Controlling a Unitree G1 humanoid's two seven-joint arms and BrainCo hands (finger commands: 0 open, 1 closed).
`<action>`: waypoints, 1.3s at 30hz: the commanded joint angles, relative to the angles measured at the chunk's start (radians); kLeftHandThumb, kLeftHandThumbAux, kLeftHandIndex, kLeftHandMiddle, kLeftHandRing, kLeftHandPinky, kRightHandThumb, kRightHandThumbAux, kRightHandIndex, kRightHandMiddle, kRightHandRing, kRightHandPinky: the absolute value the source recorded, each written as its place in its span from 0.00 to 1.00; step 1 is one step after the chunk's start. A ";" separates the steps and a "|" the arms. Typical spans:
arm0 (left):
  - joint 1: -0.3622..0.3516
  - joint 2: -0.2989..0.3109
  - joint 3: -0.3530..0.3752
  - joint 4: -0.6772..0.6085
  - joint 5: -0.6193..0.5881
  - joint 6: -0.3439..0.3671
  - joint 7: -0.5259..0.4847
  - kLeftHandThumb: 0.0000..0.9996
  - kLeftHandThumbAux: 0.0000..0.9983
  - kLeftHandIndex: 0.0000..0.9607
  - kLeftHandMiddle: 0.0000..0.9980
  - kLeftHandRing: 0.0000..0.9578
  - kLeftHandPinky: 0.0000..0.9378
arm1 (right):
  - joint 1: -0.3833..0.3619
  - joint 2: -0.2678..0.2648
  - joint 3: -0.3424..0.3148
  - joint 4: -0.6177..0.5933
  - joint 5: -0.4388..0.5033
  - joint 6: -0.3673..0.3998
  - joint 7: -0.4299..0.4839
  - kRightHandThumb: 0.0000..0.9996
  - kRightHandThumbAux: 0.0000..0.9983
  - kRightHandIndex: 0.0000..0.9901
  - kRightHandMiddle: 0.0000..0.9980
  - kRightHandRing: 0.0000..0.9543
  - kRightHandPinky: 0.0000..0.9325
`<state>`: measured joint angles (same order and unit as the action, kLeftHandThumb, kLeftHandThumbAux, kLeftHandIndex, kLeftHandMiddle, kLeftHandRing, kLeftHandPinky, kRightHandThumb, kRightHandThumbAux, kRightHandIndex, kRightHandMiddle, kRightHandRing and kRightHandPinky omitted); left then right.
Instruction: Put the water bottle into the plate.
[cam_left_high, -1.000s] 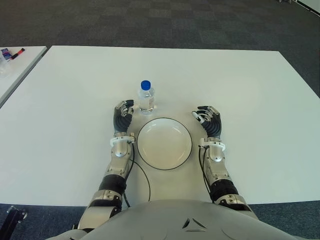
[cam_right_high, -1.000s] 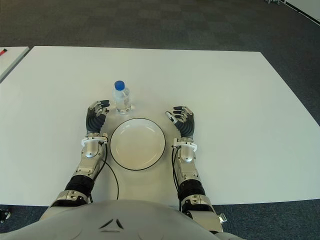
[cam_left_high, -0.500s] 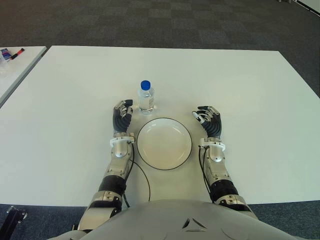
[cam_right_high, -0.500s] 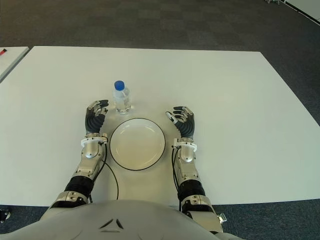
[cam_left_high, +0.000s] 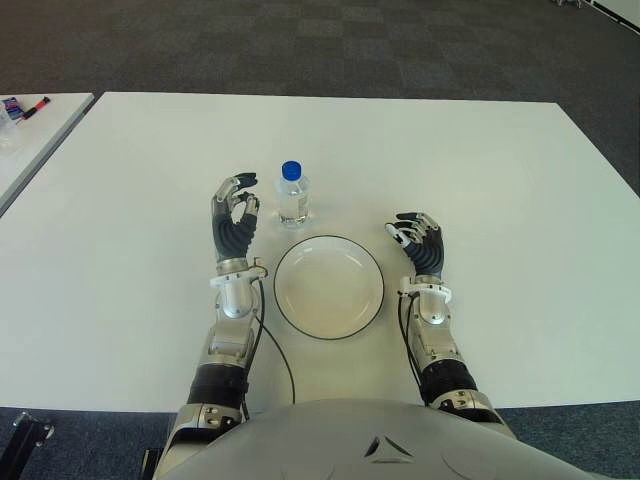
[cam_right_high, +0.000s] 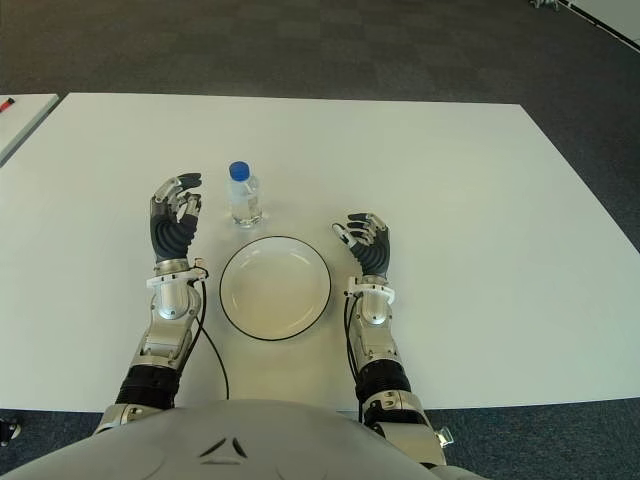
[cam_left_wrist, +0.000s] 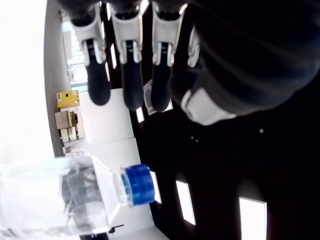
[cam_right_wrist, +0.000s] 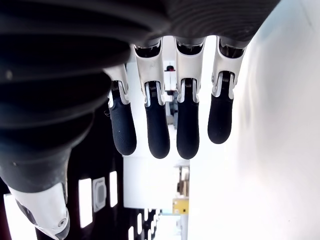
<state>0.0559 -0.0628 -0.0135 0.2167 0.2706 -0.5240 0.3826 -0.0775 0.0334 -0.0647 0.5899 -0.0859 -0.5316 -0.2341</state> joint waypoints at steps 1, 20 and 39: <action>0.012 -0.016 -0.012 -0.001 -0.026 -0.009 -0.017 0.71 0.71 0.42 0.31 0.32 0.37 | 0.026 0.000 -0.001 0.029 0.001 0.036 0.003 0.70 0.72 0.42 0.42 0.44 0.44; 0.008 -0.011 -0.010 0.009 -0.050 0.010 -0.029 0.71 0.71 0.42 0.31 0.32 0.37 | 0.025 -0.008 0.007 0.027 -0.024 0.058 -0.019 0.69 0.73 0.42 0.41 0.42 0.42; -0.016 0.027 -0.001 0.056 0.055 0.047 0.030 0.70 0.71 0.42 0.29 0.30 0.34 | 0.019 -0.011 0.008 0.039 -0.035 0.056 -0.026 0.69 0.73 0.42 0.41 0.43 0.44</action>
<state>0.0543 -0.0557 -0.0153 0.2461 0.2632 -0.5135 0.3790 -0.0829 0.0255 -0.0571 0.5919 -0.1155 -0.5045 -0.2557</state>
